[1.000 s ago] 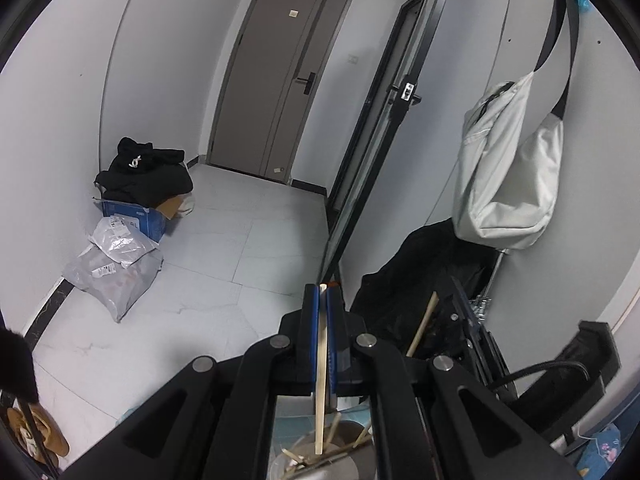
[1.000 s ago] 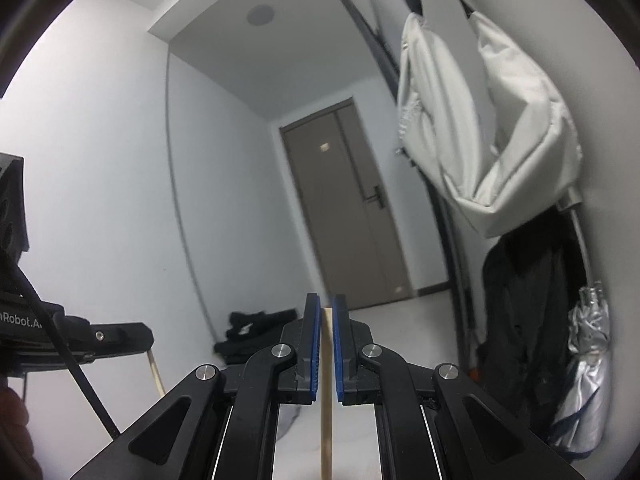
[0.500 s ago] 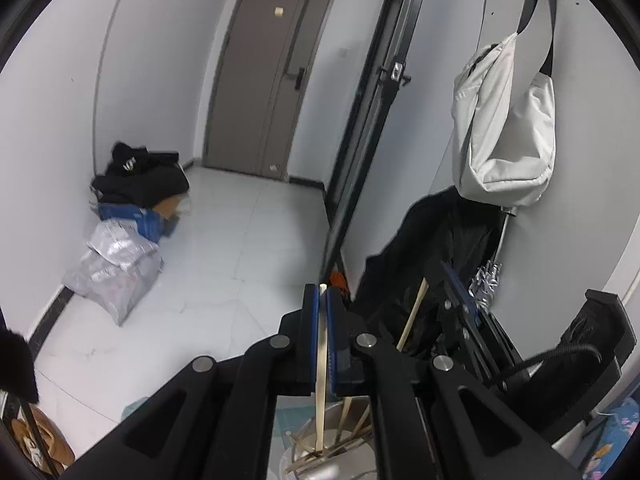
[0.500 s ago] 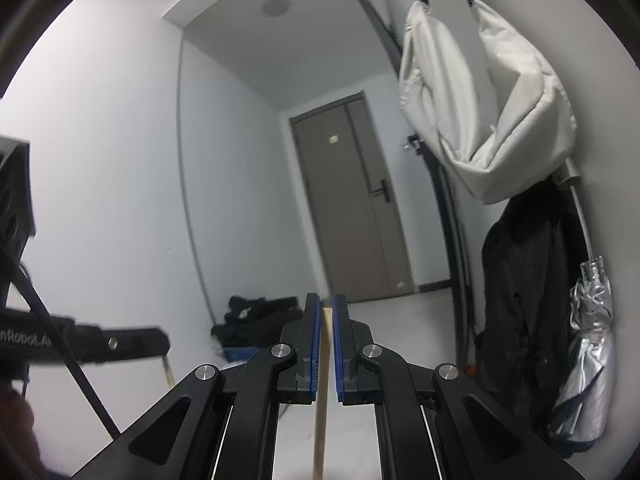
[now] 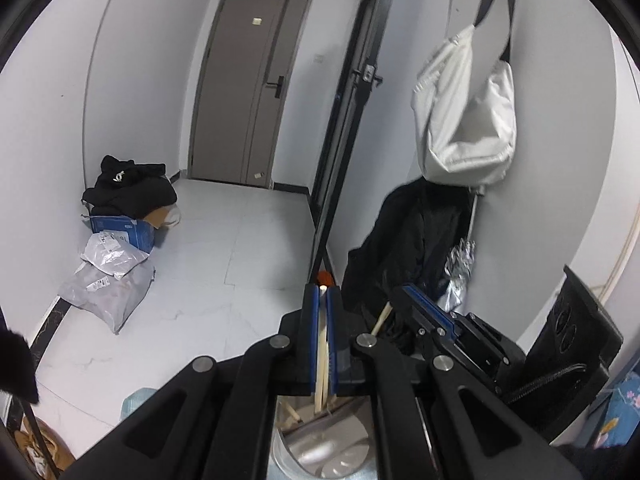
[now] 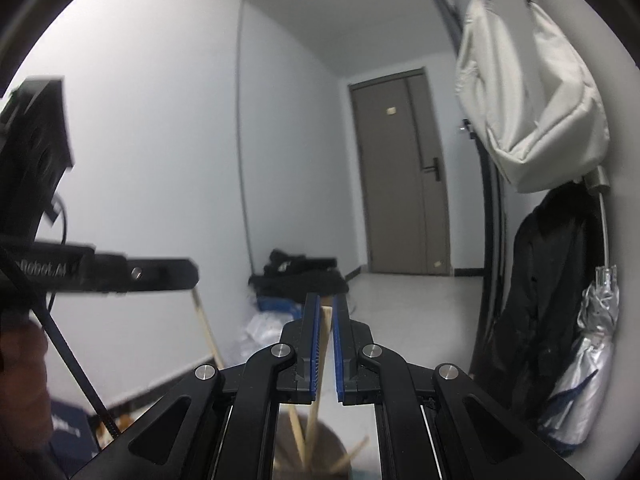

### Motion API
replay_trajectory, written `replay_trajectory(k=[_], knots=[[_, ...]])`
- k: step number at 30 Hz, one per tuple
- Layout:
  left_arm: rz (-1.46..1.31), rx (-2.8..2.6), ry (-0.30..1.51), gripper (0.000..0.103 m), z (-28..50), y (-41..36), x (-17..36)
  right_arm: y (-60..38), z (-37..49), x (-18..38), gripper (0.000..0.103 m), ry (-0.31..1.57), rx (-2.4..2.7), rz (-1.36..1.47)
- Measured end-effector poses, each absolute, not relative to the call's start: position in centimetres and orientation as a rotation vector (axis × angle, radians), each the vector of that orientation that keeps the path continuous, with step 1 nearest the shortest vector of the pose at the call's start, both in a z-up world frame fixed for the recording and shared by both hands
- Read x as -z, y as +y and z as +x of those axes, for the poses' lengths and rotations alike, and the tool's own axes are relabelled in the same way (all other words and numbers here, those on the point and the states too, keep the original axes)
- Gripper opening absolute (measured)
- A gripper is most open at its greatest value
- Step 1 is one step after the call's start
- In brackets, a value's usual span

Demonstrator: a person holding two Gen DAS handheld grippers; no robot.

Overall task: Organize utensils
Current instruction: 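Open both grippers and move them back over the chopstick pile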

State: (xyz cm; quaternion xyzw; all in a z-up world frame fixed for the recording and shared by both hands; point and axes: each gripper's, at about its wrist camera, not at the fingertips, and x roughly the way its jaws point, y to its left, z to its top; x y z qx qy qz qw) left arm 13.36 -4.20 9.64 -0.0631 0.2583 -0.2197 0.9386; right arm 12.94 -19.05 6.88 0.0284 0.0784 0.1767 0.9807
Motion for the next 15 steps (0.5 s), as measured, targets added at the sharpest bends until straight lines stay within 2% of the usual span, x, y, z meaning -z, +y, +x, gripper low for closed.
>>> replay_trajectory(k=[4,12,14,15], knots=[[-0.092,0.482,0.608,0.001,13.8,-5.0,-8.1,-18.7,12.4,-6.6,0.005,0.214,-0.406,0.033],[-0.102,0.448,0.786,0.001,13.8,-4.8,-5.8,-19.3,13.4,-4.4,0.009,0.470,-0.438,0.131],[-0.118,0.416,0.760,0.002,12.7,-4.2,-6.4,-19.5,12.4,-4.3,0.018,0.477,-0.435,0.123],[-0.127,0.390,0.747,0.006,12.1,-4.0,-6.9,-19.6,11.7,-4.4,0.031,0.473,-0.425,0.121]])
